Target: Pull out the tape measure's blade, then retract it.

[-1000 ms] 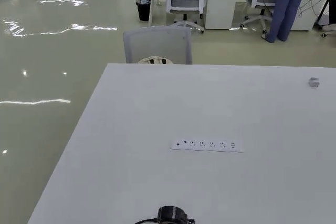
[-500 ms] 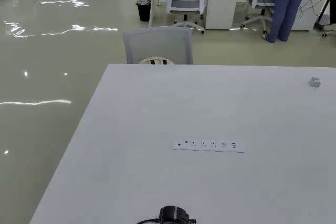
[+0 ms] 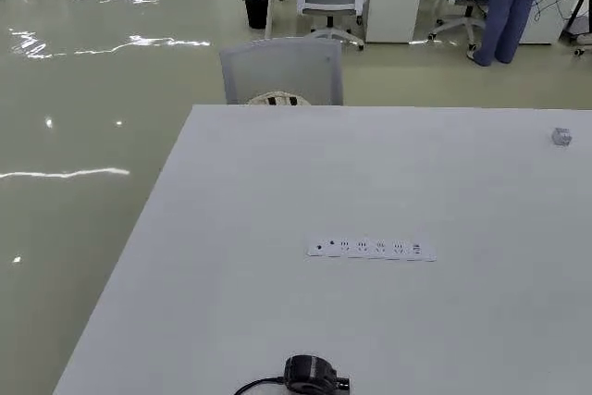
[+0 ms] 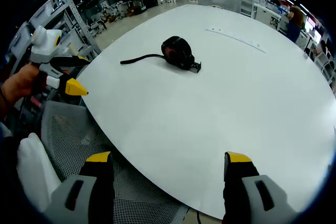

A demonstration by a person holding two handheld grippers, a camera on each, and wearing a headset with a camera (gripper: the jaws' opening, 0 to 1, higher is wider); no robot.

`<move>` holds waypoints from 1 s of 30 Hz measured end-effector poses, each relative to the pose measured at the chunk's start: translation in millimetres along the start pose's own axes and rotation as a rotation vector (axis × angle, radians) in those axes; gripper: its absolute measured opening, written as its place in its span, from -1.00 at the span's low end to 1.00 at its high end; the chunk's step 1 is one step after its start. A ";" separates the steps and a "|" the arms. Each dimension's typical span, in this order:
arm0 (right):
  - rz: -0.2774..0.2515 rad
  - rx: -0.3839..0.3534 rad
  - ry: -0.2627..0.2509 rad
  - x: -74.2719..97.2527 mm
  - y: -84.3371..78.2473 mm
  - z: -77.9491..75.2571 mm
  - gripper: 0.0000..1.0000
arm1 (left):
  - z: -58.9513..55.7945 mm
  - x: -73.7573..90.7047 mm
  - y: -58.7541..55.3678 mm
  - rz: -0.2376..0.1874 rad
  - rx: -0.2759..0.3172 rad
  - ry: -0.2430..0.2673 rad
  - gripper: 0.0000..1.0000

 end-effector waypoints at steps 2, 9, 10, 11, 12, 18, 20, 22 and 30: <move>0.002 0.005 0.004 -1.3 0.9 0.8 0.77 | -0.4 -1.4 0.8 0.000 -0.002 -0.003 1.00; 0.016 0.023 0.010 -7.4 1.9 1.2 0.76 | -0.5 -5.6 2.3 0.005 -0.015 -0.008 1.00; 0.017 0.025 0.012 -7.7 2.2 1.5 0.76 | 0.2 -6.3 2.1 0.009 -0.021 -0.005 1.00; 0.018 0.027 0.011 -8.3 2.7 1.4 0.76 | 0.1 -6.6 2.7 0.009 -0.022 -0.007 1.00; 0.019 0.028 0.012 -8.0 3.4 1.9 0.76 | 0.0 -6.9 3.3 0.008 -0.019 -0.011 1.00; 0.023 0.035 0.014 -11.8 5.4 0.6 0.75 | -0.1 -9.2 9.4 0.003 -0.033 -0.013 1.00; 0.024 0.037 0.014 -12.4 7.0 0.1 0.74 | -0.4 -10.9 11.6 0.003 -0.038 -0.015 1.00; 0.026 0.038 0.014 -13.7 7.9 -0.6 0.74 | -0.7 -13.1 13.3 0.002 -0.045 -0.019 1.00; 0.028 0.042 0.013 -18.2 13.3 -3.6 0.73 | -5.2 -20.4 16.9 0.005 -0.070 -0.040 1.00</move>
Point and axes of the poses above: the centre of the closed fingertips' face, and the gripper's own axes: x roughly backward along the fingers, z roughly to its left, y roughly out of its top, the point moved 1 cm from there along x, roughly backward along the fingers, and after that the axes turned 8 degrees about z, right-handed, at the moved point
